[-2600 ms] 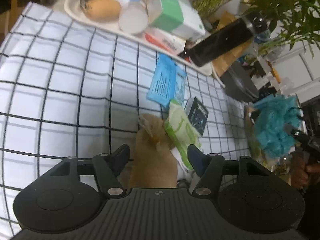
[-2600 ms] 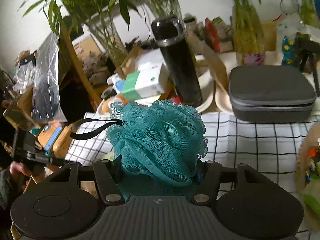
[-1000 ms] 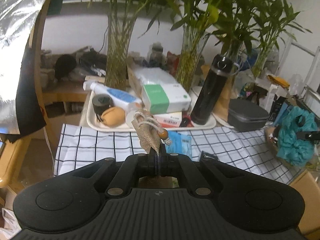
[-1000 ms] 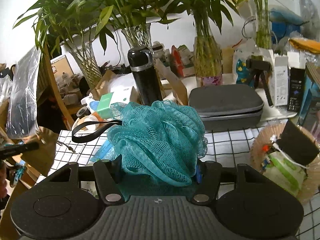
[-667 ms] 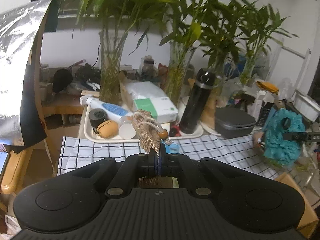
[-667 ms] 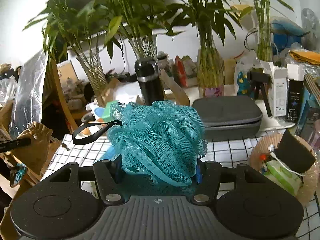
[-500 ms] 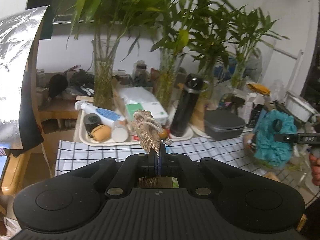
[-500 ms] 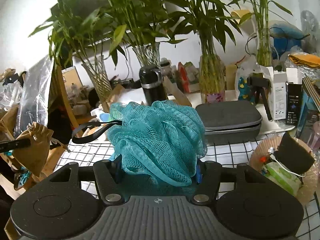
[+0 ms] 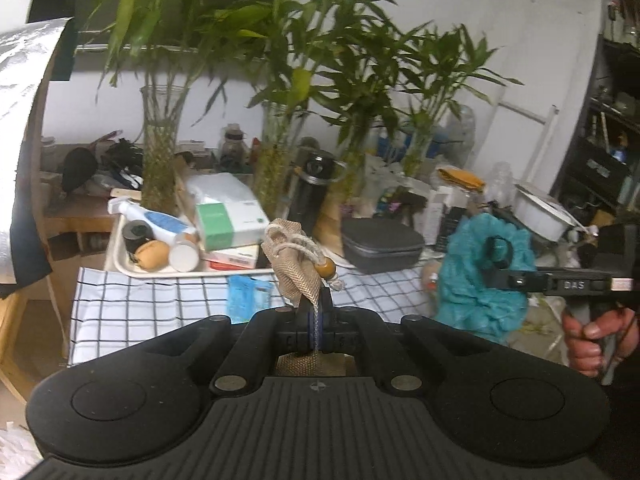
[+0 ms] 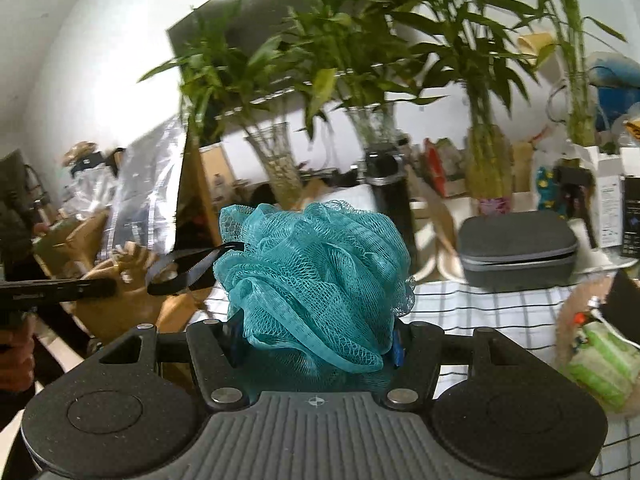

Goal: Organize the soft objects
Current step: 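Carry the burlap pouch and teal loofah toward the box with both tools, then lower the burlap pouch into the box and open the left gripper, then lower the teal loofah into the box and open the right gripper, then move the left gripper to the green wipe pack while the right approaches the black box, then close the left gripper on the green wet-wipe pack and lift it, then close the right gripper on the black card box while the left holds the wipes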

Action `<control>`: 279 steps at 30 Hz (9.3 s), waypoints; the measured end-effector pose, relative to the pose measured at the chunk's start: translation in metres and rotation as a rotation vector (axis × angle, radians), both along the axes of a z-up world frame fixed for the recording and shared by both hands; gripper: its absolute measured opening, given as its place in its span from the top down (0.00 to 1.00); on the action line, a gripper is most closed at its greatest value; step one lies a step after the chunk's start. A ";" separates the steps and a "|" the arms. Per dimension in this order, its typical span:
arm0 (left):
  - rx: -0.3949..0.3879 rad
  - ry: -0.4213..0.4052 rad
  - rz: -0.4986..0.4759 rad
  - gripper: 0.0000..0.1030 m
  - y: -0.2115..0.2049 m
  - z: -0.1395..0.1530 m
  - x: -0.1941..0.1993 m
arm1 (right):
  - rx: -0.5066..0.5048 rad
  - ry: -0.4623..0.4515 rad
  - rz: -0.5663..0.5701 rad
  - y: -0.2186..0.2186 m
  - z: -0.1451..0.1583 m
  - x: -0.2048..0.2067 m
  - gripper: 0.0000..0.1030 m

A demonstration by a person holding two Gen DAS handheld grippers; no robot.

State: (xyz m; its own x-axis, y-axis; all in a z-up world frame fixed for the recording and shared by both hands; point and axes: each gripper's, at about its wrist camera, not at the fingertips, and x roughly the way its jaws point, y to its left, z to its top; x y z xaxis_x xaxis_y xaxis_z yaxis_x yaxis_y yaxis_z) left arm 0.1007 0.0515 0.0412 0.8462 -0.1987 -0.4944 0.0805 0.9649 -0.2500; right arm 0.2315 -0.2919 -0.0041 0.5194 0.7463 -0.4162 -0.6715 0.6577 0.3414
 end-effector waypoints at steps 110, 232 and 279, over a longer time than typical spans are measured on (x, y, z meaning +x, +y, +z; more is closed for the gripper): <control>0.010 0.047 0.185 0.40 0.034 -0.065 -0.023 | -0.346 -0.072 0.109 0.076 -0.024 -0.035 0.00; 0.095 0.405 -0.113 0.81 0.065 -0.166 0.143 | -0.414 -0.024 -0.122 0.084 -0.065 0.106 0.00; 0.001 0.412 -0.009 0.83 0.090 -0.151 0.146 | -0.564 -0.059 0.461 0.214 -0.180 0.164 0.27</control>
State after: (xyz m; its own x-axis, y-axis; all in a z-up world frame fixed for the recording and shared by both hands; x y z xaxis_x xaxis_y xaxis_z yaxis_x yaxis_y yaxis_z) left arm 0.2472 0.1410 -0.1102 0.5759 -0.2051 -0.7914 -0.0174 0.9647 -0.2626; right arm 0.3955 -0.0774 -0.1845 0.2375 0.5754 -0.7826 -0.9296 0.3685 -0.0111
